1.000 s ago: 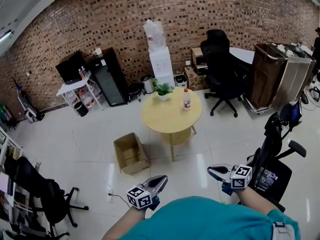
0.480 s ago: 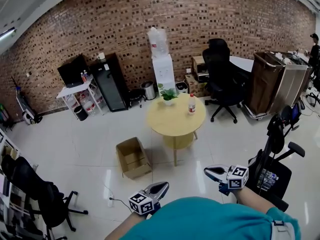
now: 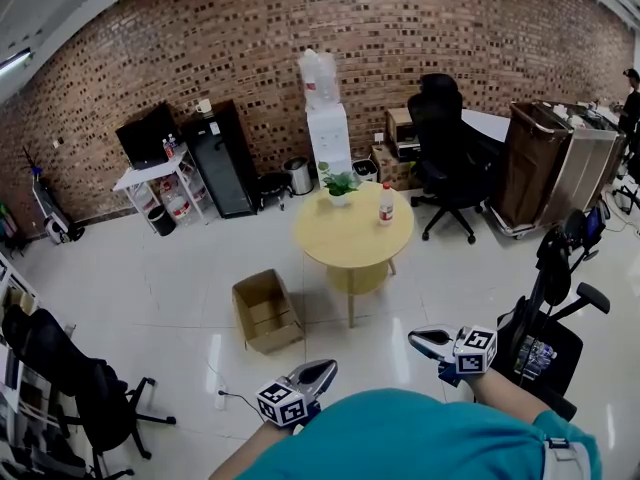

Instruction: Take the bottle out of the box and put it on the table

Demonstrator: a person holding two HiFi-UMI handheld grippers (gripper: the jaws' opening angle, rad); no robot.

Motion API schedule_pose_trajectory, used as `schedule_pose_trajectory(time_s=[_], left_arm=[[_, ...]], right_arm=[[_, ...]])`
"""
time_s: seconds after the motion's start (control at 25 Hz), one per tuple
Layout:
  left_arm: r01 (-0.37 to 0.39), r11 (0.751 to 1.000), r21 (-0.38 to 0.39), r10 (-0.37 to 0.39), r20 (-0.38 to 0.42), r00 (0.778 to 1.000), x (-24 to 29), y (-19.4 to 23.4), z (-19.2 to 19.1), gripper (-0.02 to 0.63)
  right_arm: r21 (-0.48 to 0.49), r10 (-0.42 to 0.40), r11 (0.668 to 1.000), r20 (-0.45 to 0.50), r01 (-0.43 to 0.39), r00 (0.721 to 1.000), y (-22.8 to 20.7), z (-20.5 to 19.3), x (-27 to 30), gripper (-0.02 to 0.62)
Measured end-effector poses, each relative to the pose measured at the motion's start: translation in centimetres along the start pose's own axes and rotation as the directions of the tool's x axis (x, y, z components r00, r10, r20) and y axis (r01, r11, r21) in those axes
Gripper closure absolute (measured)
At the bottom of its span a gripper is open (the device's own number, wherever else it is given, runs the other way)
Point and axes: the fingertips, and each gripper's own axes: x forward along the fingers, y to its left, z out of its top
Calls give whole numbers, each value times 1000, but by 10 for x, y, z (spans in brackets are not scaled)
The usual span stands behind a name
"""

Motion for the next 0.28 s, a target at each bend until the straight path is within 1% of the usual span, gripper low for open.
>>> schedule_pose_trajectory(time_s=[0.28], left_arm=[[-5, 1000, 3, 5, 9, 1000, 10, 4, 3, 606]], right_arm=[[-9, 14, 1000, -11, -14, 1000, -8, 2, 0, 595]])
